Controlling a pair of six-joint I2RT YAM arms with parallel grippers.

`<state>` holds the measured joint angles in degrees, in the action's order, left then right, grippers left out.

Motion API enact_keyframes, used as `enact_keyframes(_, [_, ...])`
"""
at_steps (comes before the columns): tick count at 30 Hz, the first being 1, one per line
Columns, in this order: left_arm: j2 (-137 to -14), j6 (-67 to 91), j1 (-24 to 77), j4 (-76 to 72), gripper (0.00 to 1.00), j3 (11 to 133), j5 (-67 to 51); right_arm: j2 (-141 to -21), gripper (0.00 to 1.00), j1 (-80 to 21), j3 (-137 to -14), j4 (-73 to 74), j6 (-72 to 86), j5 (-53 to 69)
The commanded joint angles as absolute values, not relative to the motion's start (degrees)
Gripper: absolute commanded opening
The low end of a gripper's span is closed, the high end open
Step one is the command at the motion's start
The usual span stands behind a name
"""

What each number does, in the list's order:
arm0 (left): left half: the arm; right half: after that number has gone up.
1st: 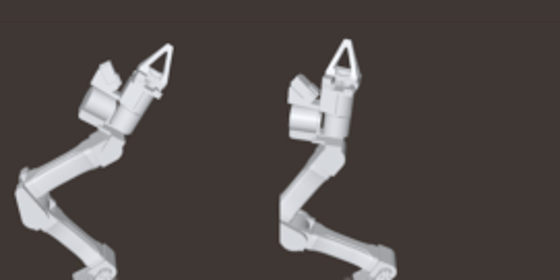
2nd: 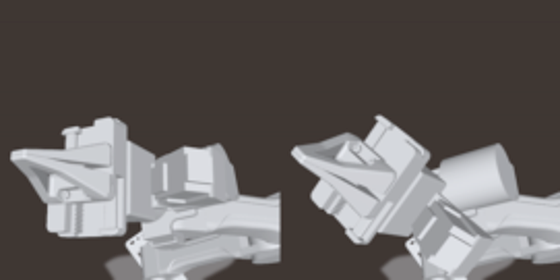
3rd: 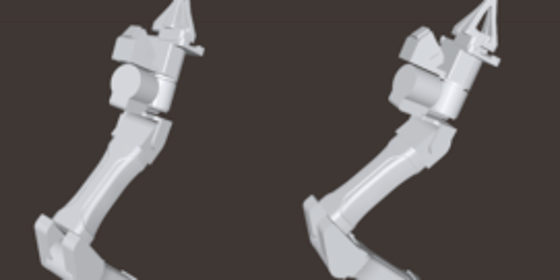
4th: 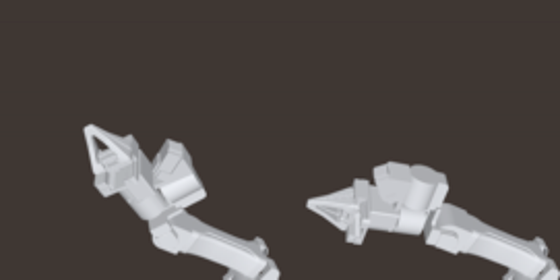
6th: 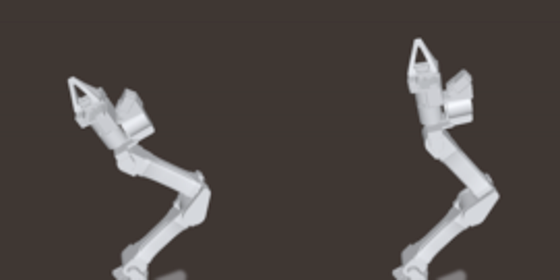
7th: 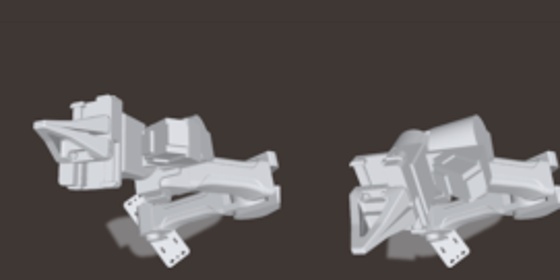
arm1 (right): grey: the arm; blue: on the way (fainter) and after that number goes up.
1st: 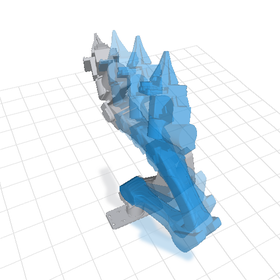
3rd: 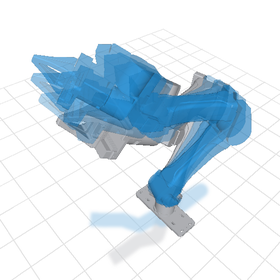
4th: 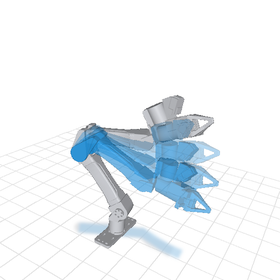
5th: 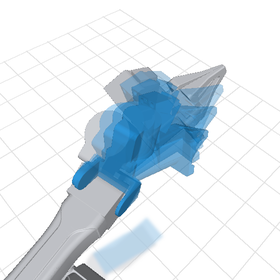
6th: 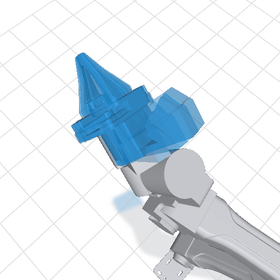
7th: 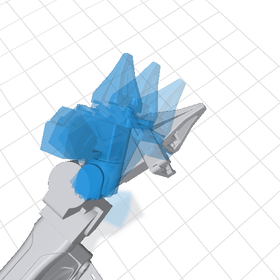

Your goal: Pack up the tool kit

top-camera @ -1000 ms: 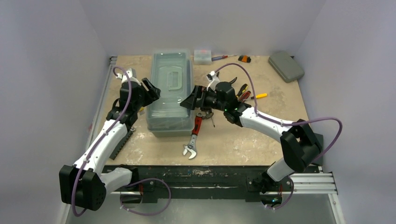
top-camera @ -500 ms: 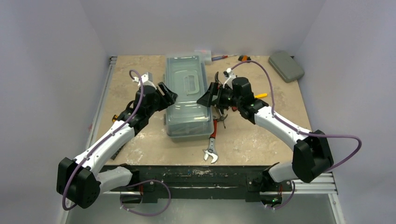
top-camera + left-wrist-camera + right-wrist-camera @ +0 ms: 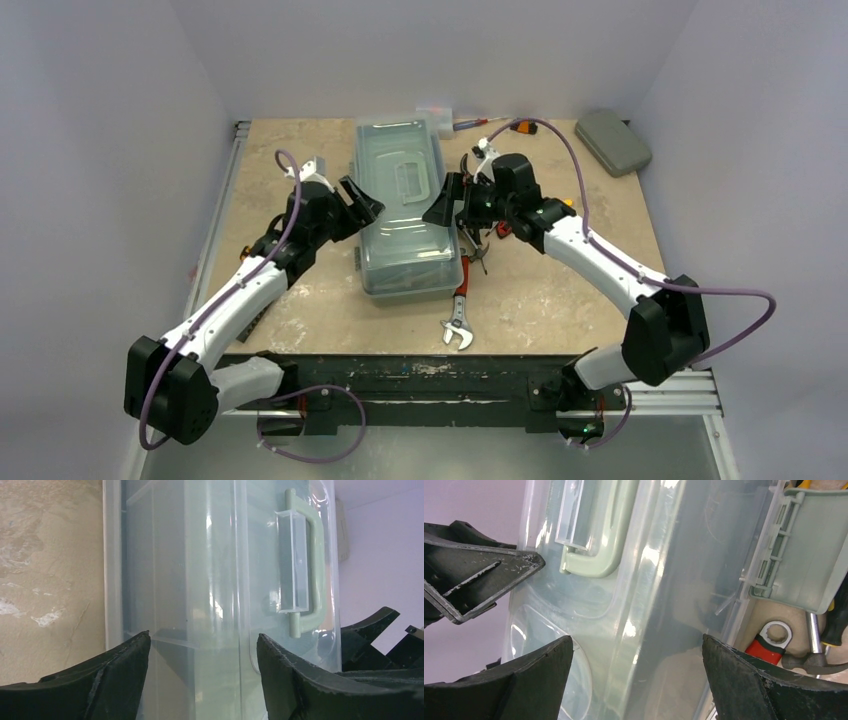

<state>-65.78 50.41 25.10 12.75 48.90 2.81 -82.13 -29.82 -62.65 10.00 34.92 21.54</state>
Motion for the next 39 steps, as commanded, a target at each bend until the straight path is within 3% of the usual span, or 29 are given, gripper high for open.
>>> enact_keyframes(1, [-68.3, 48.6, 21.7, 19.9, 0.69, 42.9, -10.6, -83.2, 0.94, -34.2, -70.0, 13.9, 32.8, 19.2])
enact_keyframes(9, [-70.4, 48.0, 18.5, 14.5, 0.38, 38.8, -18.5, -85.3, 0.95, -37.9, -76.9, 15.4, 32.5, 18.6])
enact_keyframes(15, [-69.8, 46.5, 16.8, 15.7, 0.34, 38.7, -19.5, -82.9, 0.99, -35.4, -75.1, 15.1, 32.7, 17.2])
enact_keyframes(21, [-69.9, 46.1, 15.7, 15.5, 0.33, 37.1, -19.7, -79.9, 0.99, -26.1, -69.2, 10.1, 35.0, 21.5])
enact_keyframes(28, [-69.9, 46.1, 13.9, 14.0, 0.32, 35.3, -21.8, -83.0, 0.99, -17.5, -63.6, -2.3, 42.5, 35.8])
enact_keyframes(39, [-66.6, 45.7, 13.4, 16.4, 0.31, 37.0, -22.7, -91.9, 0.95, -17.2, -62.5, -11.5, 47.6, 43.8])
